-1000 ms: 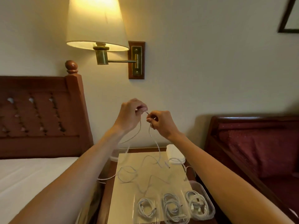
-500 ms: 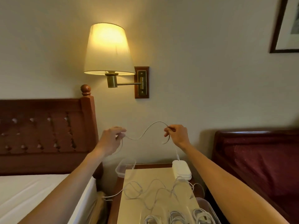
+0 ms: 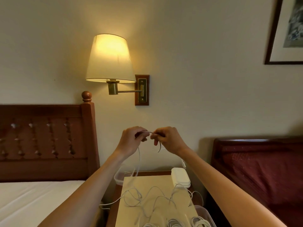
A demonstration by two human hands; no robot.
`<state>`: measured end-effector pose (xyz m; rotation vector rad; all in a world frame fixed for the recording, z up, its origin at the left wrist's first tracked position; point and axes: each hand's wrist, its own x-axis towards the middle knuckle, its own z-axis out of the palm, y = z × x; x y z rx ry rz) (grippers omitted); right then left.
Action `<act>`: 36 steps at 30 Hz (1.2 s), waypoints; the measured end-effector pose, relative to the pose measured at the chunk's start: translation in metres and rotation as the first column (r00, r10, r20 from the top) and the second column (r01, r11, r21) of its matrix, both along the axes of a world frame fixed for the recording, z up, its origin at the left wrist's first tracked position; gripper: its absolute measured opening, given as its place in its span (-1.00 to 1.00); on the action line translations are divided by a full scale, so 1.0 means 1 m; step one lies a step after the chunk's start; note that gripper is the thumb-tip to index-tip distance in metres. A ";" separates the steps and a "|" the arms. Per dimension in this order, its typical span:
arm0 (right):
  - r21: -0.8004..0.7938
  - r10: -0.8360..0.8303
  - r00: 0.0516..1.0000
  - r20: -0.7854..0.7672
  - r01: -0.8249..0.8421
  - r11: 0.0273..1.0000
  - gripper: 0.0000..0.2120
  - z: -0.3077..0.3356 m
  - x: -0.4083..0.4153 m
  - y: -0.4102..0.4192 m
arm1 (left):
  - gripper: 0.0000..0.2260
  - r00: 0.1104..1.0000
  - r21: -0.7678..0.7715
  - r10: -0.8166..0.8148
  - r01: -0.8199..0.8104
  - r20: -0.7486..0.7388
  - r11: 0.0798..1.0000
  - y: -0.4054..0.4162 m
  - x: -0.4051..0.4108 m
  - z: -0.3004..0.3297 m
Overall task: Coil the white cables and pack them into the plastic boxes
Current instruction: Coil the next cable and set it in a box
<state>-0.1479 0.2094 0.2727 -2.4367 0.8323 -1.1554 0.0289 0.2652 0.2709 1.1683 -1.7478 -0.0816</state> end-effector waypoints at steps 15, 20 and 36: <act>0.448 -0.023 0.974 0.227 -0.084 0.890 -0.61 -0.016 -0.053 0.025 | -0.74 0.941 0.312 0.334 -0.304 -0.046 0.900 0.022 0.069 0.026; 0.517 0.026 0.947 0.320 -0.198 0.833 -0.61 0.015 -0.039 0.040 | -0.44 0.923 0.457 0.188 -0.334 0.335 0.824 0.036 0.031 0.032; 0.658 0.185 0.697 0.693 -0.716 0.235 -0.65 0.040 -0.030 0.071 | -0.77 0.991 -0.070 -0.051 0.060 0.123 0.996 0.042 -0.010 0.022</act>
